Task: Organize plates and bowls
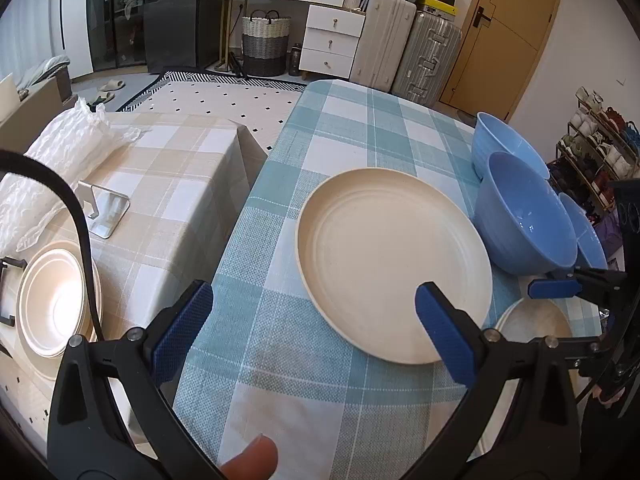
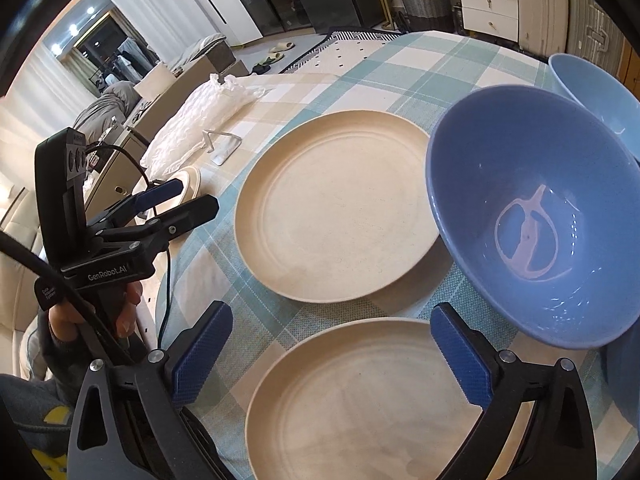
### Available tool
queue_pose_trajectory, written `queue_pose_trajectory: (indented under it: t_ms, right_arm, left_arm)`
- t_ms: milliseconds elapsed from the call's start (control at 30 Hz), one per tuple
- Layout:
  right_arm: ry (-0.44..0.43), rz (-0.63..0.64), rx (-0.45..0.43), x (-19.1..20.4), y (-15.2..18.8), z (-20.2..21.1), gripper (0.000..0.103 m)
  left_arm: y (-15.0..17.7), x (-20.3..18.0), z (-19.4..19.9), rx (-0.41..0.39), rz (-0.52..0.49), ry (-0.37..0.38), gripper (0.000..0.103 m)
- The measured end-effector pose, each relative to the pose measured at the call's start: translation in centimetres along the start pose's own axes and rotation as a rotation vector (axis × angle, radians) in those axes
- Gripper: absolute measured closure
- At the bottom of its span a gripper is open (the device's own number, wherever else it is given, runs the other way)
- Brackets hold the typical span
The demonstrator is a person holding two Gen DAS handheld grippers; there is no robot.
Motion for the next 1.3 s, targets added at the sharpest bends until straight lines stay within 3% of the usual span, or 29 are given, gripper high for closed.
queue_pose_trajectory:
  t_ms: [900,1300]
  right_arm:
    - [0.062,-0.166,0.032,-1.6,-2.5,-4.0,0.002]
    - [0.061,-0.229,0.048,-2.1,-2.4,-5.7,0.015]
  left_arm:
    - [-1.8,1.2,-6.6,0.046,0.037,0.028,0.003]
    - [-1.2,0.9,-8.2,0.070,0.023,0.053,0.017]
Point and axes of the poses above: each gripper's, at about its wrist camera, not at the fingertips, and z roughly against the way its jaws point, x to its left, y to its underside, the point moved 3 cm from there along -z, roughly the way its jaws point, and after that the axes turned 7 degrees about -x, right-handed, at the moved point
